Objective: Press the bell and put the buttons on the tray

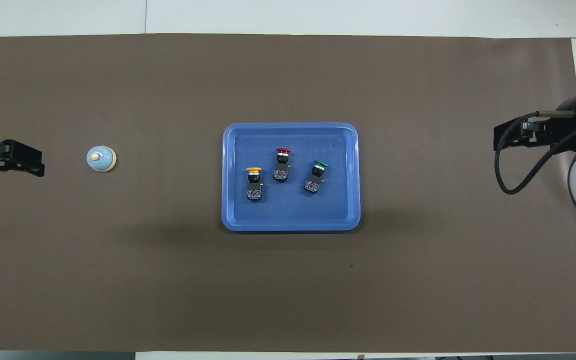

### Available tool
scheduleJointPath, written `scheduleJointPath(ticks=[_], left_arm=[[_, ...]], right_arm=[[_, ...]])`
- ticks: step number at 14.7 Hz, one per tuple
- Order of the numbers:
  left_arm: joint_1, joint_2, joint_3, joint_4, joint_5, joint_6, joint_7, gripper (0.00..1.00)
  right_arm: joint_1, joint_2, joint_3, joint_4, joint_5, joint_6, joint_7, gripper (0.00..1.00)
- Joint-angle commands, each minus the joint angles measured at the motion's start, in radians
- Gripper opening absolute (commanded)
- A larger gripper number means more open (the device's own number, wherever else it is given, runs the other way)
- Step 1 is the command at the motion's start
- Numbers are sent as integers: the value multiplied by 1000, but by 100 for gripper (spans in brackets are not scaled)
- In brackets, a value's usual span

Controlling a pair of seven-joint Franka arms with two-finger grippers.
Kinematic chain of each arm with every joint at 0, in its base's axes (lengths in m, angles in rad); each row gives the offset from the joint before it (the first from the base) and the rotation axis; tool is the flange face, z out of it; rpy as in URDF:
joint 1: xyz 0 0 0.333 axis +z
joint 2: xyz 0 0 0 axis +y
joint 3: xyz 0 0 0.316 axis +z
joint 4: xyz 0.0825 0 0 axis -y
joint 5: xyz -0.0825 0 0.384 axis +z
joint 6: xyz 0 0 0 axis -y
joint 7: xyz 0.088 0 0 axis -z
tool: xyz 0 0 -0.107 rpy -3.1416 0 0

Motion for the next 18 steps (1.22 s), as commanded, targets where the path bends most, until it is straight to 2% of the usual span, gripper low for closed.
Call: scheduleJointPath(ticks=[1, 5, 10, 13, 15, 16, 17, 18], left_arm=[[-4, -22, 4, -16, -10, -6, -9, 100], [-4, -22, 4, -16, -10, -6, -9, 100], [-12, -26, 4, -16, -10, -8, -12, 100], [-4, -28, 4, -16, -10, -3, -12, 100], [-2, -29, 6, -39, -10, 84, -9, 100], [-2, -29, 6, -41, -10, 106, -10, 74], [-2, -29, 6, -36, -10, 92, -10, 29], [-2, -29, 6, -38, -10, 80, -12, 5]], right_arm=[[-56, -9, 12, -8, 11, 4, -100, 100], [-94, -10, 18, 1, 19, -5, -113, 100], [-90, 6, 20, 96, 59, -76, -109, 100], [-85, 8, 21, 86, 57, -79, -109, 100], [-82, 8, 21, 86, 57, -87, -107, 100], [-82, 6, 21, 83, 57, -87, -107, 100], [-82, 5, 23, 81, 57, -91, -107, 100], [-82, 5, 23, 81, 57, -97, -106, 100]])
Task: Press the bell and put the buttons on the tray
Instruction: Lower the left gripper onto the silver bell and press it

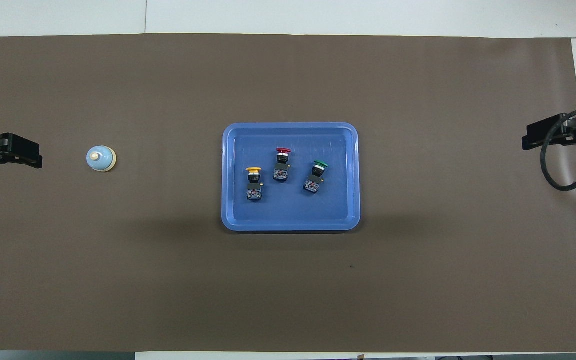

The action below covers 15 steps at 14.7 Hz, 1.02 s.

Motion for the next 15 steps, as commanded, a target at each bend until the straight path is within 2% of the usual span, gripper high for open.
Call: scheduleJointPath(ticks=[1, 6, 9, 15], left_arm=[[-1, -26, 7, -34, -10, 11, -16, 0], [-1, -24, 7, -37, -11, 11, -10, 0], [-1, 9, 7, -69, -11, 61, -5, 0], [16, 208, 8, -192, -11, 441, -2, 0]], right_arm=[[-8, 2, 7, 4, 18, -23, -7, 100], [-9, 2, 7, 7, 19, -28, -9, 100], [-9, 0, 7, 6, 18, -34, -9, 100], [-9, -7, 5, -10, 13, -45, -12, 100]])
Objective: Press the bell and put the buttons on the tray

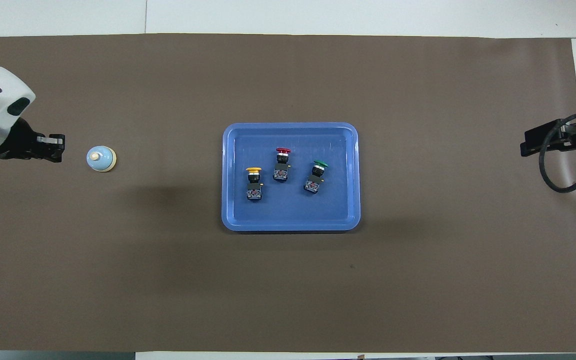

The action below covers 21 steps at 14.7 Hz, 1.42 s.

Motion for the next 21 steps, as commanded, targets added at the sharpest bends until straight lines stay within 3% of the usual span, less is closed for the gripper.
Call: scheduleJointPath(ticks=[1, 7, 13, 17, 18, 19, 20, 21], left_arm=[[30, 95, 3, -29, -11, 160, 10, 0], [28, 186, 3, -71, -10, 306, 29, 0], [24, 187, 3, -137, -10, 384, 35, 0], [11, 161, 3, -10, -8, 158, 33, 0], [11, 141, 3, 22, -8, 89, 33, 13], [11, 122, 3, 40, -8, 38, 33, 33], [11, 85, 1, 46, -8, -6, 32, 84], [10, 39, 0, 43, -8, -48, 26, 100]], right_arm=[[-9, -9, 5, -12, 12, -13, -12, 100], [-9, -9, 5, -12, 12, -13, -12, 100], [-9, -9, 5, -12, 12, -13, -12, 100], [-9, -9, 5, -12, 12, -13, -12, 100], [-9, -9, 5, -10, 12, -13, -12, 100], [-9, -9, 6, -12, 12, -13, -12, 100], [-9, -9, 5, -12, 12, -13, -12, 100], [-9, -9, 5, -12, 12, -13, -12, 100]])
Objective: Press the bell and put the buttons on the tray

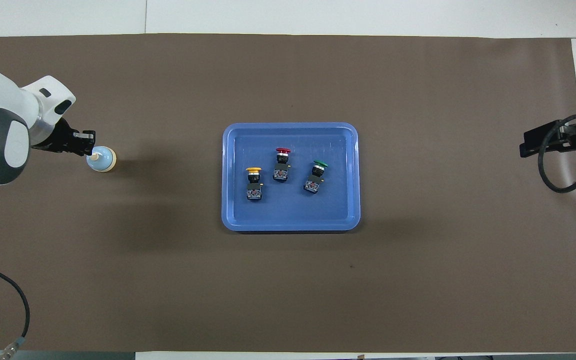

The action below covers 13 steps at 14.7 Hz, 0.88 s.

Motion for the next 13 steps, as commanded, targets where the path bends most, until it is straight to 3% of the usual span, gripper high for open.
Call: scheduleJointPath(ticks=[1, 5, 13], left_arm=[[-19, -131, 7, 1, -2, -152, 4, 100], [-14, -276, 9, 6, 0, -339, 12, 100], [-22, -300, 1, 41, -11, -474, 14, 100]], right_arm=[[-11, -9, 5, -9, 12, -12, -12, 100], [-9, -9, 5, -9, 12, -12, -12, 100], [-9, -9, 5, -9, 12, -12, -12, 100]])
